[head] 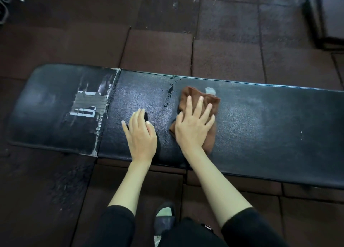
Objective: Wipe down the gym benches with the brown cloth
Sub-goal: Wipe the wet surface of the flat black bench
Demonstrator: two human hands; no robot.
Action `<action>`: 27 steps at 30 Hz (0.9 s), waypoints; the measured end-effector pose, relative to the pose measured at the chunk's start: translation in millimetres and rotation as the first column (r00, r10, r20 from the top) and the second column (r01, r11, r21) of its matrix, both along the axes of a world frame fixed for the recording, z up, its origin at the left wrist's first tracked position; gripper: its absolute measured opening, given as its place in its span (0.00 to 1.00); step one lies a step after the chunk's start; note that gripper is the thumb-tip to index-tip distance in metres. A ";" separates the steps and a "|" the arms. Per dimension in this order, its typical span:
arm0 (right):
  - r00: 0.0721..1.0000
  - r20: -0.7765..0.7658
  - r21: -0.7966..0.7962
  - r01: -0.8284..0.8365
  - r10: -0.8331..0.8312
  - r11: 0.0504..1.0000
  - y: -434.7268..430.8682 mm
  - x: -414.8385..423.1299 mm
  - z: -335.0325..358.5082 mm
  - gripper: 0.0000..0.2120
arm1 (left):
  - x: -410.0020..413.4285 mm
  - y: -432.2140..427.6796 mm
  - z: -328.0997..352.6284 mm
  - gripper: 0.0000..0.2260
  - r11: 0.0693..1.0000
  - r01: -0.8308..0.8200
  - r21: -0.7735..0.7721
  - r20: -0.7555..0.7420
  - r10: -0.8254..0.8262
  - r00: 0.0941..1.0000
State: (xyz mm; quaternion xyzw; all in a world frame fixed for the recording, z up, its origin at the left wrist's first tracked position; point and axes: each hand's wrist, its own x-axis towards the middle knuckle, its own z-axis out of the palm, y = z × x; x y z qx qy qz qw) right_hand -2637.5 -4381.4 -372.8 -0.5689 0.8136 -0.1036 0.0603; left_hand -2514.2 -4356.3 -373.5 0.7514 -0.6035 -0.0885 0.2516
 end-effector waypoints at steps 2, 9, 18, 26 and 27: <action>0.994 -0.022 -0.018 -0.108 0.108 0.994 2.5 5.9 -0.5 0.27 | 1.5 -0.3 -2.0 0.22 1.000 -0.003 0.013 0.002 0.003 1.000; 0.912 -0.062 -0.107 -0.410 0.405 0.906 30.6 -34.8 -3.8 0.26 | 0.1 -0.4 -2.0 0.22 1.000 0.005 0.012 0.022 -0.005 1.000; 0.999 0.019 0.017 -0.045 0.045 0.999 -4.4 -47.6 4.2 0.27 | 9.1 -1.8 3.7 0.21 0.999 0.012 0.035 -0.001 -0.012 1.000; 0.990 0.041 0.092 -0.136 0.133 0.986 -85.6 -9.9 8.8 0.26 | 31.0 -4.8 1.8 0.23 1.000 -0.019 0.014 -0.073 0.020 0.997; 0.982 0.038 0.085 -0.190 0.188 0.978 -92.5 -2.7 8.5 0.26 | 30.6 -4.4 1.8 0.23 1.000 -0.021 0.005 -0.089 0.021 0.996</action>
